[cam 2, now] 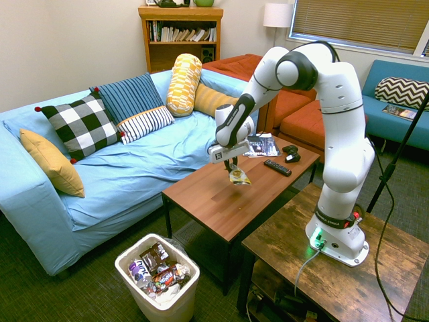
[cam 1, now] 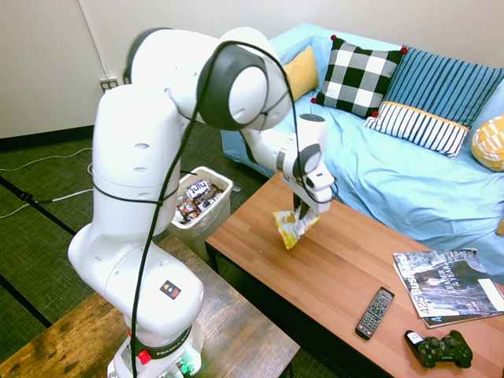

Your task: Throw the chip bag in the trash bin

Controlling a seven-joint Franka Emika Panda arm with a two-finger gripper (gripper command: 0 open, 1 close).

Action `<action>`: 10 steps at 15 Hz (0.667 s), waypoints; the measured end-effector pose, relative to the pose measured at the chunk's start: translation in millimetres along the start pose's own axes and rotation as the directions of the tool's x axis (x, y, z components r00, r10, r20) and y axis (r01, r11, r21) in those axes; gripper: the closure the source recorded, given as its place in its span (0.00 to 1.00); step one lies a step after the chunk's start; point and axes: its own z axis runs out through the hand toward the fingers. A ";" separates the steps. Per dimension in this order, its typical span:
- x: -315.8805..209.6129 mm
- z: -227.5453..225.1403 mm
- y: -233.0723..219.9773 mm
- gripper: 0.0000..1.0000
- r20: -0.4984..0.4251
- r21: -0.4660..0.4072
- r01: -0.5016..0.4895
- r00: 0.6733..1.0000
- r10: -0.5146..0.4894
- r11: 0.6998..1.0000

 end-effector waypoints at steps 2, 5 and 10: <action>-72.7 -45.6 -19.2 1.00 -0.063 0.049 0.092 0.994 -0.089 0.995; -178.7 -77.8 -45.0 1.00 -0.129 0.057 0.215 0.970 -0.206 0.975; -302.6 -58.0 -102.6 1.00 -0.178 0.022 0.352 0.922 -0.343 0.936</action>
